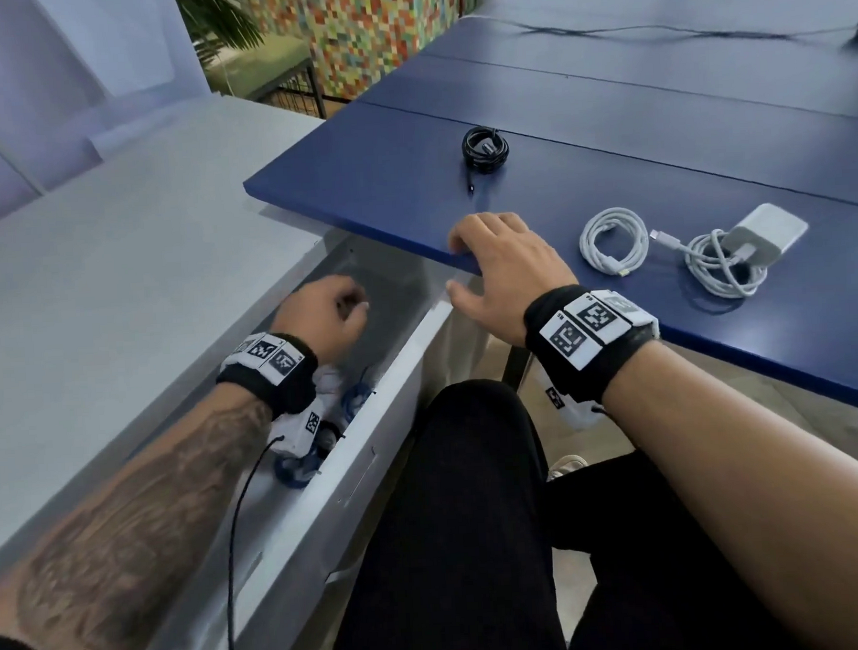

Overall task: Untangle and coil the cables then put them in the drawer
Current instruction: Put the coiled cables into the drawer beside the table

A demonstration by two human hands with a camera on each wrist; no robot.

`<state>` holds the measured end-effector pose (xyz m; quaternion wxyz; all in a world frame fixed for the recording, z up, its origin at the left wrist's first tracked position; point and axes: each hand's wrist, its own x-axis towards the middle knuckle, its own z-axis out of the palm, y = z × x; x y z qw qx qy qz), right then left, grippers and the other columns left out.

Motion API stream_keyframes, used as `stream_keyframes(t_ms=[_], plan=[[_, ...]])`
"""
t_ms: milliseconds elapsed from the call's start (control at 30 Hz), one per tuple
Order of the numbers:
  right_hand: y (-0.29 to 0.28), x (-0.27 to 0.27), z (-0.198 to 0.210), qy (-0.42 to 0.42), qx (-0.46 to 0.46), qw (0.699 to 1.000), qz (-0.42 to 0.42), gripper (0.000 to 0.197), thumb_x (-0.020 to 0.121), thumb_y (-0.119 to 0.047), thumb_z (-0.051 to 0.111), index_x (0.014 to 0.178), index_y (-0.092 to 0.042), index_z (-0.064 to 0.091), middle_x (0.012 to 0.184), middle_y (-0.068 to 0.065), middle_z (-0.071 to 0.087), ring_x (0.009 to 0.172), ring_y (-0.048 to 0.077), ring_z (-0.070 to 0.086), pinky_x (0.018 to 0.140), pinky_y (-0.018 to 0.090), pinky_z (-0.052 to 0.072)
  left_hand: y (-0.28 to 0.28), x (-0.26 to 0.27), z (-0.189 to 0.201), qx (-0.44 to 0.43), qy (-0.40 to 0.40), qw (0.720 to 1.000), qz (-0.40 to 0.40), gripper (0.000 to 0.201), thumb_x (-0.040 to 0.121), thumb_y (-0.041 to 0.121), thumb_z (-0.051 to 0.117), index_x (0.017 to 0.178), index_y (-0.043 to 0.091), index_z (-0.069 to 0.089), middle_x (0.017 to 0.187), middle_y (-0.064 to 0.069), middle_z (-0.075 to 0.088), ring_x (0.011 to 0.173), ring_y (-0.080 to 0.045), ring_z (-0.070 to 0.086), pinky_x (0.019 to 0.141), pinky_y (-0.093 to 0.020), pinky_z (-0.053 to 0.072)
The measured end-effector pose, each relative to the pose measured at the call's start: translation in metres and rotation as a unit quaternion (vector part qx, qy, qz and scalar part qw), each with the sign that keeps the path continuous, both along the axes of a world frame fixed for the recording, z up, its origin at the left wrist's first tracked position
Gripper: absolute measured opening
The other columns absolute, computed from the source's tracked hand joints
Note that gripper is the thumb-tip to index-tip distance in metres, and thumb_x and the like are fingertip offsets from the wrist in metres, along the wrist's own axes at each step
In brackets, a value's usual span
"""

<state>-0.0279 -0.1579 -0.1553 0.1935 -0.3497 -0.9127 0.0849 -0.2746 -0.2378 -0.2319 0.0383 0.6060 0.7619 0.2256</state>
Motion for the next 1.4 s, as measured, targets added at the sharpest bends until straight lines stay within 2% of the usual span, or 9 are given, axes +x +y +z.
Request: stream_keyframes(t_ms=[133,267,433,533,700,1033,1233,1300,1400], plan=[[0.01,0.012,0.005,-0.058,0.027,0.998,-0.026,0.034,0.085,-0.038,0.056,0.114,-0.022,0.055,0.116,-0.002,0.057,0.114,0.025,0.049,0.095,0.039,0.044,0.013,0.03,0.061,0.108,0.0,0.992,-0.064,0.016,0.086,0.035,0.057,0.077,0.022,0.06,0.07,0.008,0.058,0.066,-0.014,0.054,0.061,-0.03,0.045],[0.012,0.021,0.003,-0.068,0.022,0.997,-0.033,0.043,0.085,-0.04,0.056,0.124,-0.022,0.054,0.128,-0.001,0.055,0.122,0.026,0.047,0.102,0.042,0.041,0.054,0.051,0.096,0.134,0.005,0.984,-0.121,0.009,0.088,0.026,0.054,0.095,0.023,0.06,0.092,0.005,0.058,0.075,-0.015,0.055,0.072,-0.036,0.05],[0.011,0.022,0.003,-0.051,0.006,0.998,-0.03,0.044,0.084,-0.039,0.056,0.124,-0.02,0.056,0.13,0.0,0.056,0.124,0.027,0.046,0.103,0.041,0.04,0.121,0.071,0.11,-0.015,0.076,0.989,-0.127,0.058,0.087,0.003,0.046,0.142,0.018,0.042,0.152,-0.001,0.035,0.125,-0.03,0.046,0.104,-0.042,0.039],[0.011,0.023,0.003,-0.051,0.007,0.998,-0.029,0.046,0.083,-0.039,0.056,0.125,-0.021,0.055,0.131,-0.001,0.056,0.124,0.027,0.046,0.103,0.04,0.039,0.142,0.081,0.113,-0.092,0.109,0.982,-0.124,0.075,0.084,0.001,0.047,0.153,0.022,0.025,0.162,0.002,0.018,0.137,-0.033,0.035,0.112,-0.041,0.031],[0.009,0.023,0.003,-0.047,0.011,0.998,-0.032,0.049,0.081,-0.04,0.057,0.126,-0.022,0.055,0.13,-0.002,0.056,0.123,0.026,0.046,0.104,0.039,0.037,0.153,0.082,0.119,-0.112,0.102,0.984,-0.097,0.057,0.079,0.014,0.051,0.131,0.034,0.037,0.12,-0.012,0.058,0.102,-0.037,0.059,0.08,-0.041,0.049],[0.009,0.024,0.003,-0.051,0.005,0.998,-0.031,0.046,0.082,-0.042,0.055,0.123,-0.022,0.055,0.13,-0.003,0.055,0.124,0.026,0.045,0.104,0.039,0.037,0.107,0.064,0.107,-0.041,0.062,0.99,-0.117,0.023,0.089,0.016,0.053,0.112,0.022,0.049,0.114,-0.004,0.061,0.096,-0.029,0.058,0.081,-0.042,0.048],[0.008,0.023,0.004,-0.05,0.007,0.998,-0.032,0.046,0.084,-0.042,0.055,0.126,-0.025,0.054,0.132,-0.005,0.054,0.126,0.024,0.045,0.106,0.039,0.037,0.026,0.038,0.07,0.098,-0.007,0.991,-0.096,0.022,0.086,0.011,0.056,0.107,0.017,0.053,0.107,0.0,0.057,0.088,-0.013,0.052,0.08,-0.028,0.042],[0.008,0.024,0.004,-0.051,0.007,0.998,-0.034,0.046,0.084,-0.042,0.055,0.127,-0.024,0.054,0.132,-0.004,0.054,0.126,0.024,0.045,0.106,0.039,0.036,0.002,0.028,0.054,0.108,-0.019,0.99,-0.088,0.024,0.083,0.004,0.057,0.105,0.015,0.055,0.102,0.003,0.055,0.083,-0.006,0.047,0.078,-0.021,0.038],[0.009,0.025,0.004,-0.057,0.008,0.998,-0.036,0.048,0.083,-0.043,0.057,0.128,-0.025,0.052,0.134,-0.004,0.053,0.127,0.024,0.043,0.106,0.04,0.036,-0.029,0.009,0.022,0.057,-0.022,0.997,-0.043,0.027,0.081,0.001,0.058,0.105,0.014,0.059,0.098,0.004,0.055,0.081,-0.012,0.049,0.076,-0.027,0.041]])
